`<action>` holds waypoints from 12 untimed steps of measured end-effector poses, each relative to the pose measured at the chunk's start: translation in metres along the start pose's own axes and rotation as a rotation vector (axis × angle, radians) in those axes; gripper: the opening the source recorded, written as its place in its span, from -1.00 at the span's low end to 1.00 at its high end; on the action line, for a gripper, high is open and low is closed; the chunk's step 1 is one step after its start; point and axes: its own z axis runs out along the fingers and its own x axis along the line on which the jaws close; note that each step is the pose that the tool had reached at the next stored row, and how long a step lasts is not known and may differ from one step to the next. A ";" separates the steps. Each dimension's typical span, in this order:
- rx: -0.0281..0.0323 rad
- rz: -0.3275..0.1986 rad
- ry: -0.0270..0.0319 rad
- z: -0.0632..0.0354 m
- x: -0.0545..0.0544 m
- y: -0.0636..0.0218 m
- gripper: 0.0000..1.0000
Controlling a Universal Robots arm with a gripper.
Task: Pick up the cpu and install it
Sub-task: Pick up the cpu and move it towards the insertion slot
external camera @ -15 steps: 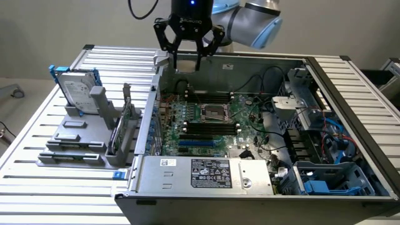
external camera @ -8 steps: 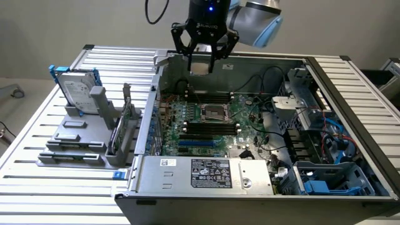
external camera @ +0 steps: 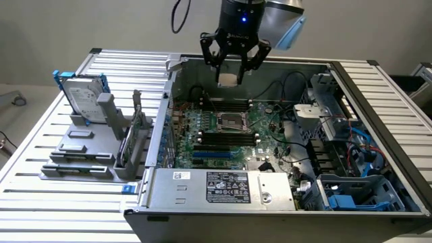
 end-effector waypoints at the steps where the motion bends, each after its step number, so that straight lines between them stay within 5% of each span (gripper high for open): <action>1: 0.0000 0.000 0.0000 0.0018 -0.001 0.0000 0.08; 12: 0.0001 0.000 0.0001 0.0209 -0.014 -0.0001 0.08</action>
